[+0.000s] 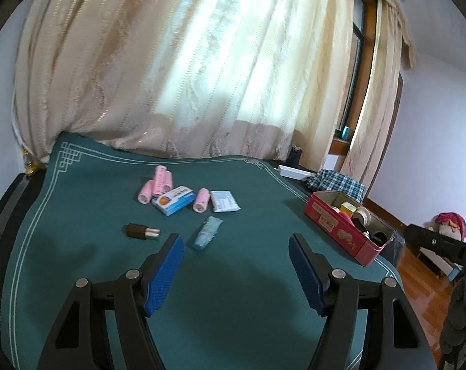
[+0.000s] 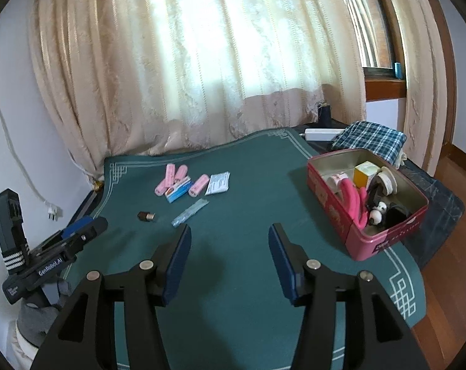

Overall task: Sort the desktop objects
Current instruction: 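Return to the pile and grasp the brown bottle with the left gripper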

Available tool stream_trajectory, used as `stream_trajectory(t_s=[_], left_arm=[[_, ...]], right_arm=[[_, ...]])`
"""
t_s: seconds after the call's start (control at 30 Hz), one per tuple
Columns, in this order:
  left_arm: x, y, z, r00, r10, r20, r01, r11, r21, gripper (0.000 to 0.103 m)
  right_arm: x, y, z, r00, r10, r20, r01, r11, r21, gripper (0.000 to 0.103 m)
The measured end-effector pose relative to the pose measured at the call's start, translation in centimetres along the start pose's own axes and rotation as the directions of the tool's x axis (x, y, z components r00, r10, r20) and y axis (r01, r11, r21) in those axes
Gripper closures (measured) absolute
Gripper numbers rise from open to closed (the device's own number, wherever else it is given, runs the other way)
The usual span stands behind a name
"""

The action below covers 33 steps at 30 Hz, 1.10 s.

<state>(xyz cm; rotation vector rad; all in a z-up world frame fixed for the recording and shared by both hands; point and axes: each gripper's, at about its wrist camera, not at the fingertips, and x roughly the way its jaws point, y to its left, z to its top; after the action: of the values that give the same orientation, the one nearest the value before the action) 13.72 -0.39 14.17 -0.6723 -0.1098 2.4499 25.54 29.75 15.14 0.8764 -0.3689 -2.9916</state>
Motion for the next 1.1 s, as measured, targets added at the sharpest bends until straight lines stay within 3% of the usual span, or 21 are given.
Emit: stream_trajectory(t_s=[0.17,0.23,0.37,0.57,0.7,0.8,0.97,1.1], left_arm=[[-0.3,3.3,-0.3,1.000,0.025,-0.008,-0.025,1.000,-0.016,0.030],[0.1,4.9,-0.2,0.999,0.039,-0.020,-0.040,0.999,-0.017,0.020],[2.0,8.1,0.3,0.996,0.069,-0.048,-0.071,0.996,-0.061,0.019],[6.1,10.6,0.7,0.990,0.092,-0.110,-0.104,0.988,-0.111,0.019],[8.7,12.3,-0.4,0.990,0.108,-0.092,-0.122,0.978,-0.171,0.019],[10.3,14.6,-1.9,0.982,0.103,-0.158,-0.140,0.959,-0.245,0.019],[9.7,17.3,-2.2,0.986,0.111,-0.127,-0.147,0.931,-0.334,0.019],[10.3,17.2,-2.3,0.985,0.090,-0.145,-0.133,0.937,-0.324,0.019]], right_arm=[[1.3,2.8,0.2,1.000,-0.012,-0.024,0.012,0.999,-0.038,0.046],[2.3,4.0,0.2,0.999,-0.008,-0.040,0.006,0.999,-0.047,0.046],[5.7,5.9,0.3,0.995,-0.001,-0.100,-0.005,0.998,-0.057,0.046],[10.5,5.5,0.7,0.987,0.008,-0.162,-0.008,1.000,-0.003,0.046],[13.3,5.0,0.9,0.981,0.021,-0.191,-0.016,1.000,0.026,0.046],[16.0,4.4,0.7,0.973,0.030,-0.229,-0.020,0.999,0.047,0.046],[21.2,5.0,0.6,0.950,0.073,-0.304,-0.060,0.997,0.051,0.046],[24.2,5.7,0.7,0.936,0.079,-0.344,-0.077,0.997,0.017,0.046]])
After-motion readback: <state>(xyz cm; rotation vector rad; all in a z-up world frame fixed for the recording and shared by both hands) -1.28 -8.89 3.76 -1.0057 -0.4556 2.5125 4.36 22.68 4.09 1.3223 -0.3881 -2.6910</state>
